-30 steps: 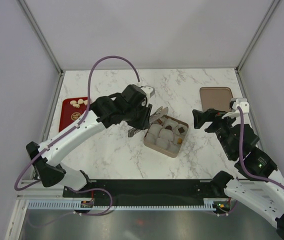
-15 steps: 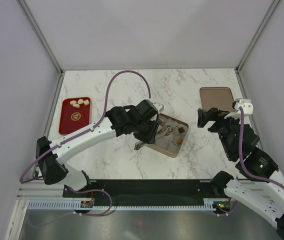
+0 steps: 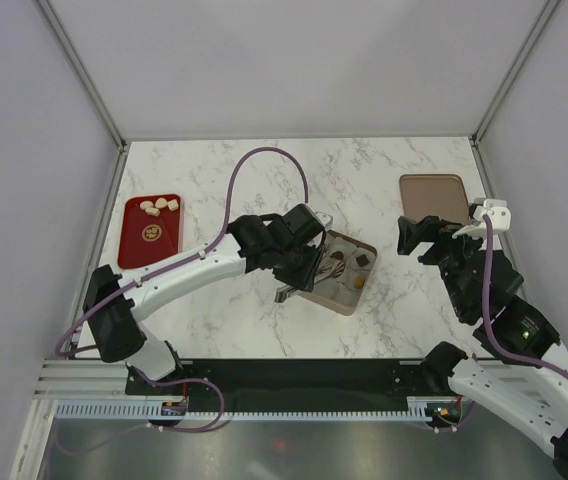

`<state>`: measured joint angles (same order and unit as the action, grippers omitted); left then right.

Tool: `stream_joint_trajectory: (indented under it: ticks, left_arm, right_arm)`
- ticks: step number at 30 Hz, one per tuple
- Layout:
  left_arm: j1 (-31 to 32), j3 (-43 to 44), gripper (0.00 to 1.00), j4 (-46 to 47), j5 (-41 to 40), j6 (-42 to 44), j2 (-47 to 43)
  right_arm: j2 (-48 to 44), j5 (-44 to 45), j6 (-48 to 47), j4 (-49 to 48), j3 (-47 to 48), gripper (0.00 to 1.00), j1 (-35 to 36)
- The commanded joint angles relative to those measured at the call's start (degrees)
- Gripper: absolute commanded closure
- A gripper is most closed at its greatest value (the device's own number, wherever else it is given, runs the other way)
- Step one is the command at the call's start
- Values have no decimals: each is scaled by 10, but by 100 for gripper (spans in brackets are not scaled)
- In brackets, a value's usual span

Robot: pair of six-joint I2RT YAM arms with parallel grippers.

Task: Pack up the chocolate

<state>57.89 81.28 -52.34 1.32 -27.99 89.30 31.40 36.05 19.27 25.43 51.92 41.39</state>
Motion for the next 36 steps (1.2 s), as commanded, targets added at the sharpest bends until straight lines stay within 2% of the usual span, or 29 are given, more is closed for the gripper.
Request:
stream_joint_trajectory:
  ticks: [1, 15, 26, 32, 36]
  left_arm:
    - [4, 22, 64, 21, -11, -14, 4]
    - [4, 54, 53, -3, -48, -15, 21]
    - [4, 71, 53, -23, -66, -15, 16]
    - [-5, 145, 51, -70, -135, -6, 6]
    - [-52, 185, 51, -111, -171, 6, 10]
  right_arm:
    - [-7, 6, -2, 2, 19, 5, -1]
    - [-12, 5, -4, 3, 19, 5, -1]
    - [-13, 3, -2, 2, 20, 5, -1]
    - [-11, -7, 4, -1, 18, 5, -1]
    - [-5, -29, 9, -8, 9, 5, -1]
